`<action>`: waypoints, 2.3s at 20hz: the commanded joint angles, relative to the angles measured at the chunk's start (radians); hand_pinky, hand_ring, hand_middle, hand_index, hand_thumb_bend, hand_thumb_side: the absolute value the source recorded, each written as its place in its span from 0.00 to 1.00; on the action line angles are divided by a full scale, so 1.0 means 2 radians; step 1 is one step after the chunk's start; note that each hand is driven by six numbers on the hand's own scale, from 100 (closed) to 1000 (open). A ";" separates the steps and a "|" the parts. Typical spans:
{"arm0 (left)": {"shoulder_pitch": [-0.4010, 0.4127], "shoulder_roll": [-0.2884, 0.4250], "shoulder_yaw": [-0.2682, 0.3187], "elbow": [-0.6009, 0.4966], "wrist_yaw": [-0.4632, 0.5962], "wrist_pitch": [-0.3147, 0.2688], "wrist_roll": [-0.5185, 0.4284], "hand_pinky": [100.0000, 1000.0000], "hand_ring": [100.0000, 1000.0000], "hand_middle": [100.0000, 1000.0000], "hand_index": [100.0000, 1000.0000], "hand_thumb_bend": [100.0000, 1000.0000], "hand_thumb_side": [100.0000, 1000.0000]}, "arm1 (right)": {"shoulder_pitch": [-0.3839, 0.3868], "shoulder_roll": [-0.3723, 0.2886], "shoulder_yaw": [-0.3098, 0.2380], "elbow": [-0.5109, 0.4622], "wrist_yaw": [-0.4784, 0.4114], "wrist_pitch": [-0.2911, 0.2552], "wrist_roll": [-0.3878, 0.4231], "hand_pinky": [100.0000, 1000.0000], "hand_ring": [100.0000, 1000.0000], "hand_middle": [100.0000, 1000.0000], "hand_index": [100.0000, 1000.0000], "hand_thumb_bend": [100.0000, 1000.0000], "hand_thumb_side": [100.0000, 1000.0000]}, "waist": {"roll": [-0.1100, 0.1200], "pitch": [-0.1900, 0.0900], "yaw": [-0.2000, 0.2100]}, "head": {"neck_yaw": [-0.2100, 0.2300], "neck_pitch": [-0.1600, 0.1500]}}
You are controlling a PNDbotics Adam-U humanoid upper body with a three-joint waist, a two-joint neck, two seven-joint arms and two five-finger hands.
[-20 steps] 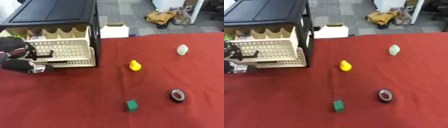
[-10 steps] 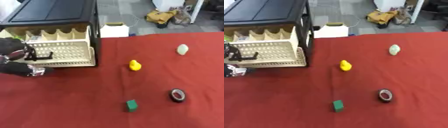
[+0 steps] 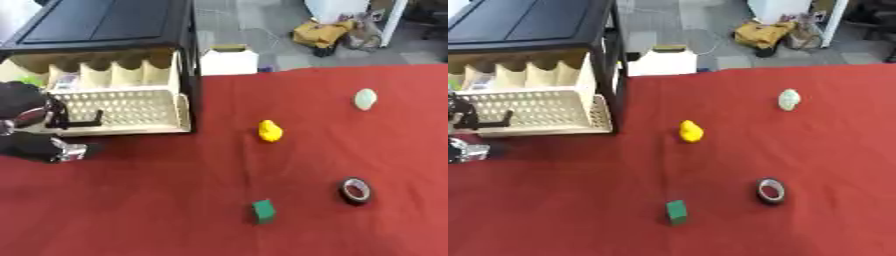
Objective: Pick up objects from table and place into drawer.
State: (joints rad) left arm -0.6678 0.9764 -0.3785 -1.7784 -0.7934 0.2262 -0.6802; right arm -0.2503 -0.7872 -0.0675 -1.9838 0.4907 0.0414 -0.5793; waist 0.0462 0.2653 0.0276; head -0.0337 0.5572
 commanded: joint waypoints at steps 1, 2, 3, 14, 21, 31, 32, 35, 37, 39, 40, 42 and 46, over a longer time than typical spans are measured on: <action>-0.001 0.024 0.011 -0.009 -0.002 0.000 -0.003 0.00 0.00 0.00 0.64 0.58 1.00 | -0.005 -0.010 -0.006 -0.008 -0.003 0.000 -0.001 0.70 0.75 0.78 0.86 0.00 1.00 | -0.002 -0.007 0.001 | -0.001 -0.006; 0.000 0.025 0.011 -0.011 -0.002 0.000 -0.004 0.00 0.00 0.00 0.64 0.57 1.00 | -0.005 -0.010 -0.006 -0.008 -0.003 -0.001 -0.001 0.70 0.75 0.78 0.86 0.00 1.00 | -0.002 -0.007 0.001 | -0.001 -0.006; 0.002 0.026 0.012 -0.014 -0.001 0.000 -0.003 0.00 0.00 0.00 0.64 0.57 1.00 | -0.005 -0.010 -0.006 -0.008 -0.003 -0.001 -0.002 0.70 0.75 0.78 0.86 0.00 1.00 | -0.002 -0.007 0.001 | -0.001 -0.006; 0.030 0.042 0.025 -0.049 0.004 0.010 0.006 0.00 0.00 0.00 0.63 0.57 1.00 | -0.004 -0.010 -0.007 -0.008 -0.003 -0.001 -0.003 0.70 0.75 0.78 0.86 0.00 1.00 | -0.003 -0.006 0.002 | -0.002 -0.007; 0.043 0.048 0.030 -0.061 0.006 0.015 0.008 0.00 0.00 0.00 0.63 0.57 1.00 | -0.004 -0.009 -0.007 -0.008 -0.003 -0.001 -0.004 0.70 0.75 0.78 0.86 0.00 1.00 | -0.004 -0.006 0.003 | -0.003 -0.008; 0.052 0.052 0.030 -0.073 0.008 0.017 0.002 0.00 0.00 0.00 0.63 0.57 1.00 | -0.005 -0.009 -0.008 -0.008 -0.004 -0.001 -0.006 0.70 0.76 0.78 0.86 0.00 1.00 | -0.006 -0.006 0.002 | -0.003 -0.009; 0.053 0.052 0.030 -0.074 0.007 0.017 0.002 0.00 0.00 0.00 0.63 0.57 1.00 | -0.004 -0.009 -0.008 -0.008 -0.004 -0.001 -0.006 0.70 0.76 0.78 0.86 0.00 1.00 | -0.006 -0.006 0.002 | -0.003 -0.009; 0.054 0.053 0.030 -0.075 0.008 0.016 0.000 0.00 0.00 0.00 0.63 0.57 1.00 | -0.005 -0.009 -0.008 -0.008 -0.004 -0.001 -0.007 0.70 0.76 0.78 0.86 0.00 1.00 | -0.006 -0.005 0.002 | -0.003 -0.009; 0.055 0.053 0.029 -0.077 0.008 0.016 -0.002 0.00 0.00 0.00 0.64 0.57 1.00 | -0.005 -0.009 -0.008 -0.008 -0.004 -0.001 -0.007 0.70 0.76 0.78 0.86 0.00 1.00 | -0.006 -0.005 0.002 | -0.003 -0.009; 0.055 0.054 0.030 -0.080 0.007 0.016 -0.003 0.00 0.00 0.00 0.70 0.56 1.00 | -0.005 -0.009 -0.008 -0.008 -0.004 -0.002 -0.007 0.70 0.76 0.78 0.86 0.00 1.00 | -0.006 -0.005 0.003 | -0.003 -0.009; 0.055 0.054 0.031 -0.081 0.006 0.016 -0.003 0.00 0.00 0.00 0.73 0.56 1.00 | -0.005 -0.009 -0.008 -0.008 -0.004 -0.002 -0.007 0.70 0.76 0.78 0.86 0.00 1.00 | -0.006 -0.005 0.003 | -0.003 -0.009; 0.056 0.054 0.033 -0.083 0.004 0.017 -0.004 0.00 0.00 0.00 0.82 0.55 1.00 | -0.005 -0.009 -0.008 -0.008 -0.004 -0.002 -0.007 0.70 0.76 0.78 0.86 0.00 1.00 | -0.006 -0.005 0.003 | -0.003 -0.009; 0.058 0.055 0.040 -0.093 0.006 0.019 -0.004 0.00 0.00 0.00 0.91 0.54 1.00 | -0.004 -0.009 -0.008 -0.008 -0.004 -0.002 -0.007 0.70 0.76 0.78 0.86 0.00 1.00 | -0.006 -0.006 0.004 | -0.004 -0.008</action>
State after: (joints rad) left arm -0.5450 1.0446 -0.3220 -1.9479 -0.7845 0.2617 -0.6880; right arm -0.2501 -0.7862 -0.0706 -1.9838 0.4903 0.0372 -0.5885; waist 0.0352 0.2687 0.0349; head -0.0385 0.5515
